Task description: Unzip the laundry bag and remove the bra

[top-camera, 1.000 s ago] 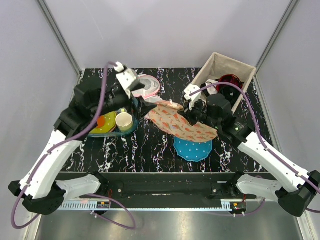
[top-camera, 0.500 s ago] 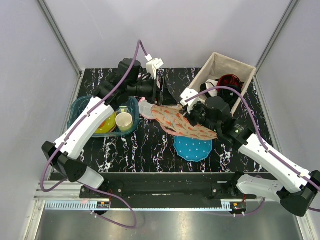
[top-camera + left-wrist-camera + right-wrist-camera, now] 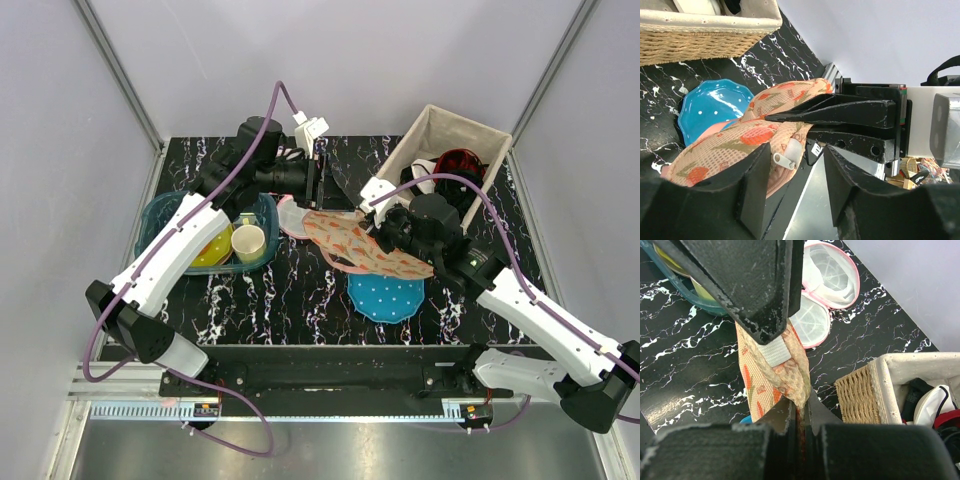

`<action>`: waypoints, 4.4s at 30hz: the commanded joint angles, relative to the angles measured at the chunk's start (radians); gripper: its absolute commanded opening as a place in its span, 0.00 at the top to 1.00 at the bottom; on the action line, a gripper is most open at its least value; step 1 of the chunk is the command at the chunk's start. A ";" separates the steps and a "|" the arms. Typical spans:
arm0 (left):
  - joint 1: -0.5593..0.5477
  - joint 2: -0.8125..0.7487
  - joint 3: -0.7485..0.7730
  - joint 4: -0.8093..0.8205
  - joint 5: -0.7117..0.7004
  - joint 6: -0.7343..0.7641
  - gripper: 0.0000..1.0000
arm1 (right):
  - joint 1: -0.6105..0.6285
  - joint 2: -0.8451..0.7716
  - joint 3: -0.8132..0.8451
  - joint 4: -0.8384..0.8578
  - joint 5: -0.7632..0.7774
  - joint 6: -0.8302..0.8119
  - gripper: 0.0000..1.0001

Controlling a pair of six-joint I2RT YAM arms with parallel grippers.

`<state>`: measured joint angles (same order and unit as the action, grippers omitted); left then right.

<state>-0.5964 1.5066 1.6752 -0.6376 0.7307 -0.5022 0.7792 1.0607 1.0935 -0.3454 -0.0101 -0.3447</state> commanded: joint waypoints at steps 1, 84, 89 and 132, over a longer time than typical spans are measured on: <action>0.001 -0.029 -0.006 0.023 0.059 -0.006 0.54 | 0.011 -0.008 0.006 0.040 0.016 -0.016 1.00; 0.242 -0.230 -0.545 0.452 -0.001 -0.220 1.00 | 0.009 -0.080 -0.259 0.386 0.019 0.329 0.18; 0.218 -0.229 -0.471 0.435 0.002 -0.217 1.00 | 0.011 -0.016 -0.037 0.179 -0.010 0.170 0.15; 0.340 -0.425 -0.802 0.506 0.001 -0.286 1.00 | 0.012 -0.409 -0.664 0.610 0.390 0.598 1.00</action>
<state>-0.3023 1.1320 0.9401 -0.2096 0.7139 -0.7681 0.7963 0.7082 0.4858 0.2218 0.2062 0.1253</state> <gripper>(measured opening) 0.005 0.032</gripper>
